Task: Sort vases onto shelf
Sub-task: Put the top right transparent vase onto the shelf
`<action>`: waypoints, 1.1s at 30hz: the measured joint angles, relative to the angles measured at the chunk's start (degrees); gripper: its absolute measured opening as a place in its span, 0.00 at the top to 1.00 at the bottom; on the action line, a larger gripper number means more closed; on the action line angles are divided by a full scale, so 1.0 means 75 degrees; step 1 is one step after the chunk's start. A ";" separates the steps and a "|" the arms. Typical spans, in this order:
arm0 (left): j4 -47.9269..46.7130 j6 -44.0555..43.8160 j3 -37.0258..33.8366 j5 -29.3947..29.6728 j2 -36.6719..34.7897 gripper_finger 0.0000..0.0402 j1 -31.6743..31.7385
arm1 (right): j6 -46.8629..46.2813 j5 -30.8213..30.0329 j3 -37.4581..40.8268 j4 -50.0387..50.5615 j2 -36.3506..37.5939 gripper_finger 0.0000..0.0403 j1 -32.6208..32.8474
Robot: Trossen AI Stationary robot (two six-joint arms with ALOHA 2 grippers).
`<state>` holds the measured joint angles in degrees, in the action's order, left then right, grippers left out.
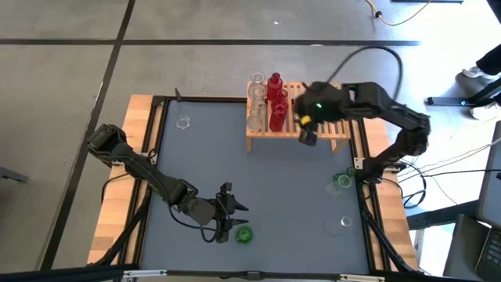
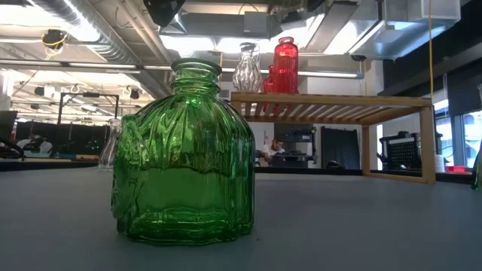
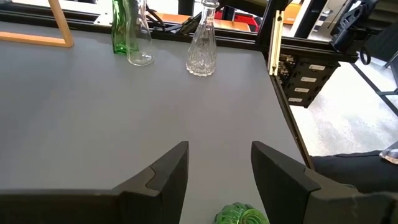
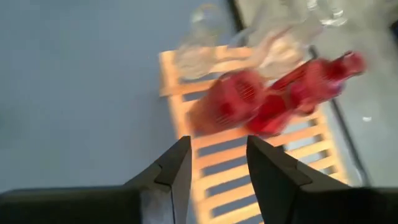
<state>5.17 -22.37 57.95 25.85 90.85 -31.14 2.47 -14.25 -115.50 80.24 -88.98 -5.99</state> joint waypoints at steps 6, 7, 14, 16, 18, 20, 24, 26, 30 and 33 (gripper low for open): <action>0.0002 -0.0067 0.0000 0.0000 0.0000 0.58 0.0000 | -0.1558 0.0744 0.0000 0.1007 0.0360 0.65 0.1027; 0.0000 -0.0107 0.0000 0.0000 0.0000 0.58 -0.0001 | -0.1841 0.0788 0.0000 0.1208 0.0370 0.65 0.1237; 0.0003 -0.0057 0.0000 0.0017 0.0000 0.58 -0.0002 | -0.3294 0.0769 0.0589 0.1297 0.0608 0.65 0.2711; 0.0003 0.0000 0.0000 0.0017 0.0000 0.58 0.0000 | -0.3681 0.0689 0.1028 0.1300 0.0792 0.65 0.3034; 0.0003 0.0003 0.0000 0.0017 0.0000 0.58 -0.0003 | -0.4249 0.0681 0.1437 0.1296 0.0951 0.65 0.3315; 0.0000 0.0003 0.0000 0.0017 0.0000 0.58 -0.0002 | -0.4887 0.0675 0.1921 0.1292 0.1277 0.65 0.3571; 0.0000 0.0003 0.0000 -0.0012 0.0000 0.58 -0.0002 | -0.6690 0.0836 0.2965 0.1316 0.1927 0.65 0.4297; 0.0000 0.0003 0.0000 -0.0015 0.0000 0.58 -0.0003 | -0.7575 0.0978 0.3491 0.1304 0.2125 0.65 0.4670; 0.0007 -0.0004 0.0000 -0.0011 0.0000 0.58 -0.0002 | -0.8688 0.1111 0.4495 0.1311 0.2444 0.65 0.5207; 0.0035 -0.0083 0.0000 -0.0009 0.0000 0.58 -0.0001 | -0.9235 0.1189 0.5223 0.1303 0.2480 0.65 0.5374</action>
<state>5.43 -22.99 57.95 25.78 90.85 -31.15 -66.79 -5.34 -76.33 90.02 -70.38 34.32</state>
